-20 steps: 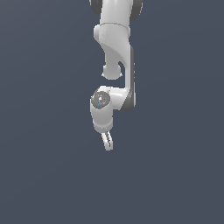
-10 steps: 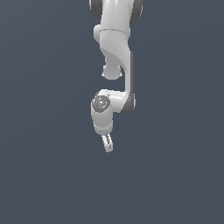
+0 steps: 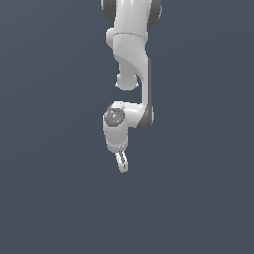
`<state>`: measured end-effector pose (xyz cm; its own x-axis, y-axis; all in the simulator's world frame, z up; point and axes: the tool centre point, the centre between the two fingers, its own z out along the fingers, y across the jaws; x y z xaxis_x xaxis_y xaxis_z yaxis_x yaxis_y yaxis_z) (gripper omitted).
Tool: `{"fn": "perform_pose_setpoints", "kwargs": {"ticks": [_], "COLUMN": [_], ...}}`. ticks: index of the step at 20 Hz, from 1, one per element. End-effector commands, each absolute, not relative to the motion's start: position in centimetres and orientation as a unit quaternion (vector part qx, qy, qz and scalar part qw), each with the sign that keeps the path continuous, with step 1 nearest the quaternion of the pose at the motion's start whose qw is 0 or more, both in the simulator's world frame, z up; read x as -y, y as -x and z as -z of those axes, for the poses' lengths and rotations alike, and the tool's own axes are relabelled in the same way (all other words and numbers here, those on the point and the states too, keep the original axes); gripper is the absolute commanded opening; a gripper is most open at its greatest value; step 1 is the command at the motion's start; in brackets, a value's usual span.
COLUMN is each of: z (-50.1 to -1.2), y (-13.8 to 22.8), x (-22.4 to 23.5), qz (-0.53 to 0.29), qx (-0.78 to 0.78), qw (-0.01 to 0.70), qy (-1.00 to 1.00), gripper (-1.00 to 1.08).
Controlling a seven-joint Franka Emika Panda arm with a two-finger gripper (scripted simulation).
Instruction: Pick up the object and move it to a goal position.
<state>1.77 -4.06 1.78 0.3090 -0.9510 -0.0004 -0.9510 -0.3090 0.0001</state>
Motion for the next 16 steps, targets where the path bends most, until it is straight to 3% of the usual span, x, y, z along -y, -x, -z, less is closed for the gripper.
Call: {"fn": "perform_pose_setpoints", "kwargs": {"ticks": [1, 16], "z": [-2.1, -10.1], "y": [-1.7, 0.8], "x": [4.1, 5.2], "qz": [0.000, -0.001], "qx": [-0.588, -0.588], "qw": [0.000, 0.001], "qy": [0.809, 0.809], "gripper": [-1.00, -1.00]}}
